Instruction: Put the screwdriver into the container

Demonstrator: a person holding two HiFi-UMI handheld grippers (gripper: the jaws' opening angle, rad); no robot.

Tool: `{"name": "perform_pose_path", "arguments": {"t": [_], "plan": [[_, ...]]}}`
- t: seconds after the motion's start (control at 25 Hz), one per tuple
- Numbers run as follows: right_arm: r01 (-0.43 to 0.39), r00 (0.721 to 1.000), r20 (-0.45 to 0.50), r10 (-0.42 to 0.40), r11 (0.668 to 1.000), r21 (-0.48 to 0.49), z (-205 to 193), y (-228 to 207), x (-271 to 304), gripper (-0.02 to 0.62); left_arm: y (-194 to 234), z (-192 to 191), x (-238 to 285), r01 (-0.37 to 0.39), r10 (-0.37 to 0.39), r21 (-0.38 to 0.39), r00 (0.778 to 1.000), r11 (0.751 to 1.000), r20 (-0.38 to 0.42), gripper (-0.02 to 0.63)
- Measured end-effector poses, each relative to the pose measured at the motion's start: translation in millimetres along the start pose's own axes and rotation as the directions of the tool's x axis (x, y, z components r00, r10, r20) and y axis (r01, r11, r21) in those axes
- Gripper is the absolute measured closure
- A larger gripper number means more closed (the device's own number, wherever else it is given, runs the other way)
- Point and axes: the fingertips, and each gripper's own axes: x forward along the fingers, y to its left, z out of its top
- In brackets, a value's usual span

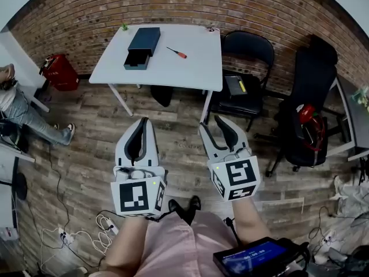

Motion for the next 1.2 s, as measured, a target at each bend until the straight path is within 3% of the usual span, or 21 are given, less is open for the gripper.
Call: {"name": "perform_pose_path", "arguments": {"t": [0.28, 0.6, 0.96, 1.2], "plan": [[-0.021, 1.0, -0.002, 0.02, 0.998, -0.055, -6.0, -21.6, -4.5, 0.426, -17.1, -6.4, -3.4, -0.052, 0.052, 0.008, 0.999, 0.999, -0.008, 0.592], [-0.048, 0.998, -0.03, 0.047, 0.997, -0.065, -18.7, -28.8, 19.7, 0.428, -2.1, -26.0, 5.5, -0.106, 0.106, -0.002, 0.993, 0.994, -0.045, 0.592], [-0.029, 0.996, -0.087, 0.025, 0.999, -0.041, -35.1, -48.7, 112.8, 0.428, 45.9, -67.9, 88.7, -0.079, 0.077, -0.011, 0.991, 0.997, -0.107, 0.592], [-0.006, 0.995, -0.102, 0.002, 0.999, -0.039, -23.6, -58.2, 196.5, 0.43, 97.0, -77.1, 163.4, -0.043, 0.041, -0.016, 0.994, 0.999, -0.105, 0.594]]}}
